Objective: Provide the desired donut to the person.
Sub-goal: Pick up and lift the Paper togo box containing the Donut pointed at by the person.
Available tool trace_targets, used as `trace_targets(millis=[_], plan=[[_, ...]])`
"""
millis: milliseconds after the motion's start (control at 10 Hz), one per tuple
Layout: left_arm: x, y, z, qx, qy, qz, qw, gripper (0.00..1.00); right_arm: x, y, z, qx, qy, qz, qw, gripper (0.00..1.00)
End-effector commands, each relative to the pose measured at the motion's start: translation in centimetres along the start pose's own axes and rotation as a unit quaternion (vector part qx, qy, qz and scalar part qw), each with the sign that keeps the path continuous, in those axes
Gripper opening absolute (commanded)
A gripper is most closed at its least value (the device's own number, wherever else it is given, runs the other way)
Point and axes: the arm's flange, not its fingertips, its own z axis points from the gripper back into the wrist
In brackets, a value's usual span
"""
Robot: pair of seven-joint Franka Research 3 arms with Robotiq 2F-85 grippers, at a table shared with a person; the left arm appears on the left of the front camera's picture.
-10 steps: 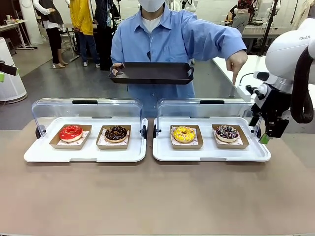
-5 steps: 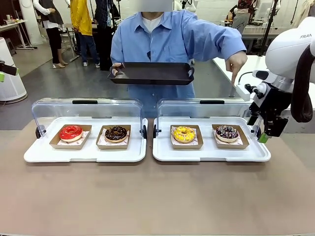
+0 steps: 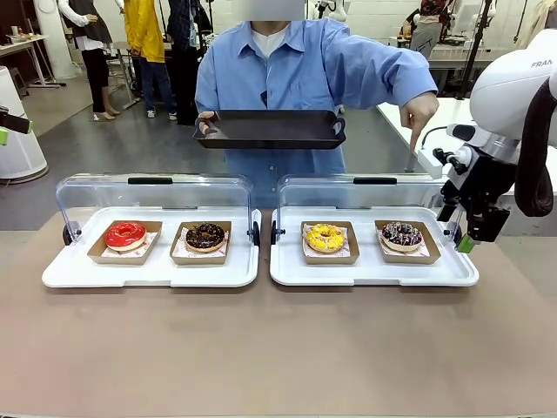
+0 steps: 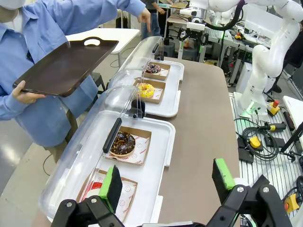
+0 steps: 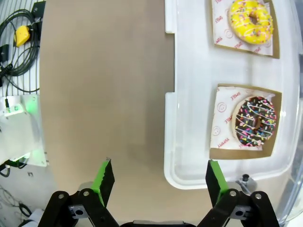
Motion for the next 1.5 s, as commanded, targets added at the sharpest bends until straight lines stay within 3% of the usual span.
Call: trace_targets(millis=[0, 600, 1400], plan=[[0.1, 0.0, 0.1, -0.001, -0.004, -0.002, 1.0, 1.0, 0.3, -1.3, -1.8, -0.037, 0.035, -0.008, 0.999, 1.0], [0.1, 0.0, 0.1, -0.001, -0.004, -0.002, 1.0, 1.0, 1.5, -5.5, -7.2, -0.019, 0.061, 0.016, 0.998, 1.0], [0.1, 0.0, 0.1, -0.001, -0.004, -0.002, 1.0, 1.0, 0.4, -2.6, -9.5, -0.017, 0.069, 0.032, 0.997, 1.0]])
